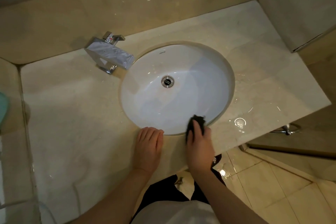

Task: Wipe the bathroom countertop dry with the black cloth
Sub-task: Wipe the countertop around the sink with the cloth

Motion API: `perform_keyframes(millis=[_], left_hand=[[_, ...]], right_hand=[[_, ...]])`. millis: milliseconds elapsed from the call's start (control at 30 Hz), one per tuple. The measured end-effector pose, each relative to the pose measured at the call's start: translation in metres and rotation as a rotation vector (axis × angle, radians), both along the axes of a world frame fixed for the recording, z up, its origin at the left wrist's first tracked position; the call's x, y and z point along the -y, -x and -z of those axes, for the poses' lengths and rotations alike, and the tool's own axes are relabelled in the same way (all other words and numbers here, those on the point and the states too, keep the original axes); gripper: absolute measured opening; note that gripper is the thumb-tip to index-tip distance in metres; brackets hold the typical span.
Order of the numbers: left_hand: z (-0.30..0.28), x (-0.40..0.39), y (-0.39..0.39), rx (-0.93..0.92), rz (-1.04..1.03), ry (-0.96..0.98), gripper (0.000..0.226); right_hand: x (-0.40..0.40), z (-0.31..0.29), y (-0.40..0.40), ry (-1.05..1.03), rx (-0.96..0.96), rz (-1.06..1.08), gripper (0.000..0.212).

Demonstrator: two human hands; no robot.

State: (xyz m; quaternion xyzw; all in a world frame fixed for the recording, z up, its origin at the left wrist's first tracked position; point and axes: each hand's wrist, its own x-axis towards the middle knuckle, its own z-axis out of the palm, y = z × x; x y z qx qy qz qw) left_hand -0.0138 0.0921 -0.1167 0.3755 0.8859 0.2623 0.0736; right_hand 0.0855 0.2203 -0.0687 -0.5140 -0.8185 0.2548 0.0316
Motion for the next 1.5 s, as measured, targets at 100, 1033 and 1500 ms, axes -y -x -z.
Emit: perform_keyframes(millis=[100,1033,1500], left_hand=[[0.002,0.002,0.001,0.006,0.027,0.017,0.038],[-0.021,-0.192,-0.093,0.179,-0.64,0.236,0.05],[-0.024,-0.194,-0.095,0.115,-0.68,0.226,0.041]], right_hand=[[0.0,-0.003,0.03,0.147,-0.061,-0.151,0.041],[-0.467,-0.033,-0.178,0.08,-0.079,-0.123,0.054],[-0.485,-0.001,-0.178,-0.277,0.04,-0.547,0.053]])
